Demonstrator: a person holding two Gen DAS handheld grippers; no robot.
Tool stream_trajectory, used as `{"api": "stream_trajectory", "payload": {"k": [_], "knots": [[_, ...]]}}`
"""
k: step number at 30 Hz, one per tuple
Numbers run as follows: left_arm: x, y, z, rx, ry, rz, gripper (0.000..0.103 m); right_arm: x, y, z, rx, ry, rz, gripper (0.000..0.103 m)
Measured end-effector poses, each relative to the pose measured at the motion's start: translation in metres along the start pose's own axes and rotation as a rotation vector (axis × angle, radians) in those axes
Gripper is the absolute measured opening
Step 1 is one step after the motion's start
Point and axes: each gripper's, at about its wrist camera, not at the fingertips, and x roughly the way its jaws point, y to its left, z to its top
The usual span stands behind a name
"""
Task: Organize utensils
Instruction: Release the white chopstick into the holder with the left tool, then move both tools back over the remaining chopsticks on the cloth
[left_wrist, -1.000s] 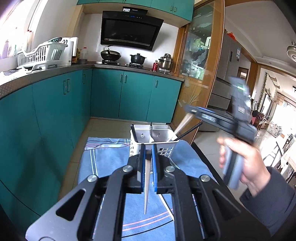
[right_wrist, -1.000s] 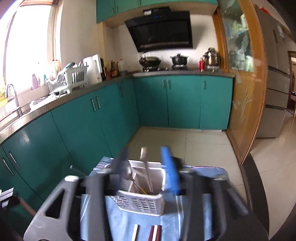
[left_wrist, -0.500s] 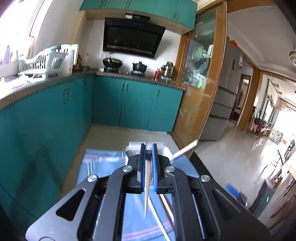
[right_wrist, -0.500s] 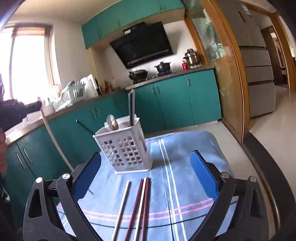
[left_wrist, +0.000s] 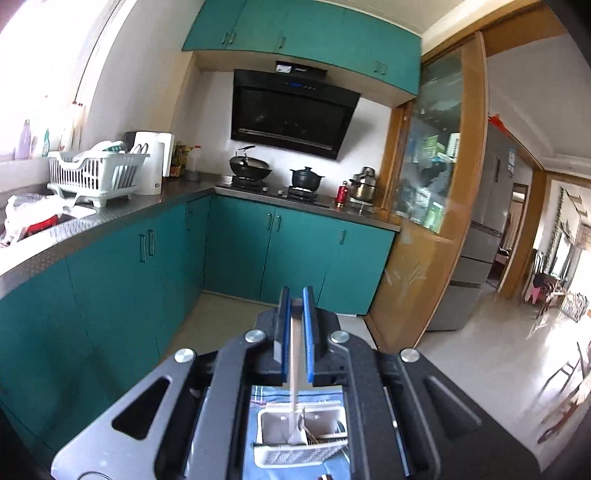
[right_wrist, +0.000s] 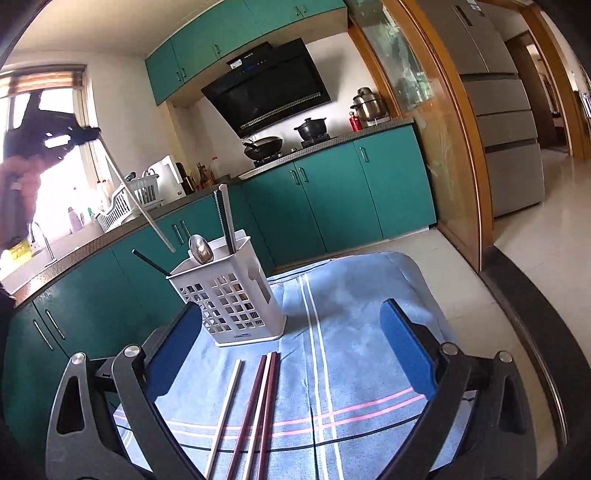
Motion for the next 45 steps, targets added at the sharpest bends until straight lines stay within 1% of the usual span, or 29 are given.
{"api": "stream_trajectory", "payload": {"k": [3, 6, 9, 10, 11, 12, 13, 15, 16, 17, 18, 19, 21, 23, 25, 27, 28, 30, 32, 34, 36, 37, 38, 39, 40, 45], "knots": [[0.029, 0.010, -0.014, -0.019, 0.025, 0.033, 0.006, 0.002, 0.000, 0.000, -0.003, 0.008, 0.001, 0.095], [0.059, 0.021, -0.041, -0.046, 0.079, 0.044, 0.006, 0.006, 0.000, -0.001, -0.008, 0.021, 0.002, 0.095], [0.085, 0.027, -0.075, -0.047, 0.179, 0.043, 0.006, 0.011, 0.002, -0.002, -0.006, 0.036, 0.004, 0.095], [0.092, 0.029, -0.087, -0.050, 0.215, 0.038, 0.013, 0.013, 0.003, -0.002, -0.006, 0.041, 0.006, 0.095], [0.096, 0.029, -0.094, -0.042, 0.234, 0.041, 0.022, 0.015, 0.004, -0.002, -0.007, 0.046, 0.007, 0.095], [0.095, 0.028, -0.102, -0.027, 0.243, 0.050, 0.041, 0.016, 0.006, -0.002, -0.012, 0.049, 0.010, 0.095], [0.090, 0.029, -0.106, -0.022, 0.231, 0.055, 0.058, 0.016, 0.007, -0.002, -0.015, 0.051, 0.011, 0.095], [0.068, 0.030, -0.111, -0.018, 0.192, 0.055, 0.068, 0.017, 0.011, -0.003, -0.029, 0.052, 0.013, 0.095], [0.054, 0.028, -0.114, -0.007, 0.172, 0.049, 0.076, 0.017, 0.012, -0.003, -0.033, 0.052, 0.015, 0.095], [0.031, 0.025, -0.120, 0.011, 0.139, 0.046, 0.080, 0.017, 0.012, -0.004, -0.038, 0.053, 0.016, 0.095], [0.011, 0.022, -0.126, 0.025, 0.108, 0.041, 0.088, 0.017, 0.014, -0.004, -0.043, 0.054, 0.014, 0.095], [-0.013, 0.016, -0.138, 0.056, 0.073, 0.033, 0.091, 0.017, 0.014, -0.005, -0.045, 0.055, 0.012, 0.095], [-0.041, 0.003, -0.164, 0.124, 0.064, 0.043, 0.094, 0.017, 0.015, -0.005, -0.049, 0.064, 0.008, 0.095], [-0.056, -0.006, -0.194, 0.165, 0.102, 0.054, 0.094, 0.017, 0.018, -0.007, -0.063, 0.074, -0.005, 0.095], [-0.063, -0.010, -0.230, 0.168, 0.175, 0.038, 0.094, 0.016, 0.022, -0.010, -0.084, 0.082, -0.016, 0.095], [-0.067, -0.011, -0.256, 0.163, 0.208, 0.039, 0.094, 0.014, 0.026, -0.015, -0.085, 0.112, -0.037, 0.095], [-0.070, -0.015, -0.276, 0.178, 0.228, 0.043, 0.094, 0.012, 0.028, -0.017, -0.077, 0.126, -0.037, 0.095], [-0.071, -0.019, -0.298, 0.196, 0.261, 0.040, 0.094, 0.006, 0.033, -0.025, -0.093, 0.133, -0.051, 0.095], [-0.066, -0.015, -0.319, 0.191, 0.308, 0.042, 0.094, 0.002, 0.042, -0.040, -0.144, 0.168, -0.080, 0.095], [-0.059, -0.012, -0.331, 0.184, 0.372, 0.021, 0.094, -0.001, 0.046, -0.057, -0.148, 0.213, -0.075, 0.095], [-0.058, -0.011, -0.337, 0.162, 0.406, 0.000, 0.094, -0.002, 0.049, -0.069, -0.156, 0.249, -0.075, 0.095], [-0.059, -0.011, -0.339, 0.152, 0.419, -0.015, 0.094, -0.003, 0.052, -0.072, -0.168, 0.251, -0.076, 0.095], [-0.060, -0.012, -0.342, 0.156, 0.422, -0.022, 0.094, -0.003, 0.053, -0.073, -0.177, 0.250, -0.078, 0.095], [-0.062, -0.015, -0.345, 0.169, 0.422, -0.026, 0.091, -0.003, 0.056, -0.073, -0.188, 0.246, -0.081, 0.095], [-0.064, -0.017, -0.345, 0.173, 0.421, -0.021, 0.090, -0.002, 0.056, -0.073, -0.189, 0.243, -0.083, 0.095], [-0.059, -0.014, -0.342, 0.156, 0.439, -0.025, 0.090, 0.005, 0.053, -0.072, -0.179, 0.260, -0.088, 0.095]]}}
